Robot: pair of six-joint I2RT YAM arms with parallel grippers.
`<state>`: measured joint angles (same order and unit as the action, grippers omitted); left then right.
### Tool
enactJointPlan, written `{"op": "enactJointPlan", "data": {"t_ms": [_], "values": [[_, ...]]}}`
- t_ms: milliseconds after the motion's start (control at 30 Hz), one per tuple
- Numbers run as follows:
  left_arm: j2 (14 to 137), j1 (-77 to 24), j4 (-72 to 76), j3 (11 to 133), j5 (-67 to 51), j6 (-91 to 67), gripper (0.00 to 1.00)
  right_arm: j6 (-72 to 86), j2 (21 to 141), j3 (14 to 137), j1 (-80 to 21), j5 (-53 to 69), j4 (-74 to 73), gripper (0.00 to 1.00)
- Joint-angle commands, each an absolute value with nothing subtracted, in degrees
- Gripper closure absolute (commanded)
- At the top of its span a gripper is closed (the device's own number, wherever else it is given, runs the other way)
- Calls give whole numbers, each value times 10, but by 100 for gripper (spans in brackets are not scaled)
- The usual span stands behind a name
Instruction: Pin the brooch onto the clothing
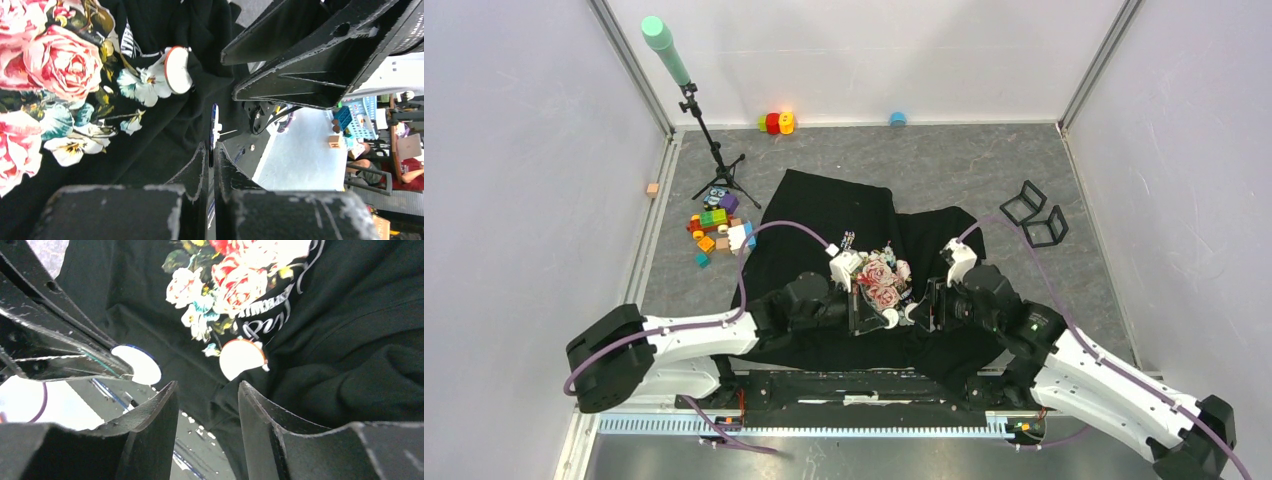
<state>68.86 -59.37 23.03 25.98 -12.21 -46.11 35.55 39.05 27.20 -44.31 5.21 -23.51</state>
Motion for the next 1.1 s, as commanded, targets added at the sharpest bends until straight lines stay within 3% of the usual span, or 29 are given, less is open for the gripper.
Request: {"op": "enactJointPlan", "data": {"t_ms": [0, 500, 700, 867, 1067], "values": [[669, -627, 278, 231, -43, -457, 98, 420, 370, 247, -493, -23, -245, 49], [728, -644, 343, 206, 20, -495, 98, 490, 402, 220, -614, -146, -214, 54], [725, -650, 348, 202, 22, -491, 98, 525, 434, 264, -680, -255, -288, 59], [739, -653, 355, 215, 3, -475, 98, 520, 481, 282, -691, -263, -306, 60], [752, -671, 334, 242, 3, -452, 98, 514, 482, 265, -691, -257, -266, 80]]}}
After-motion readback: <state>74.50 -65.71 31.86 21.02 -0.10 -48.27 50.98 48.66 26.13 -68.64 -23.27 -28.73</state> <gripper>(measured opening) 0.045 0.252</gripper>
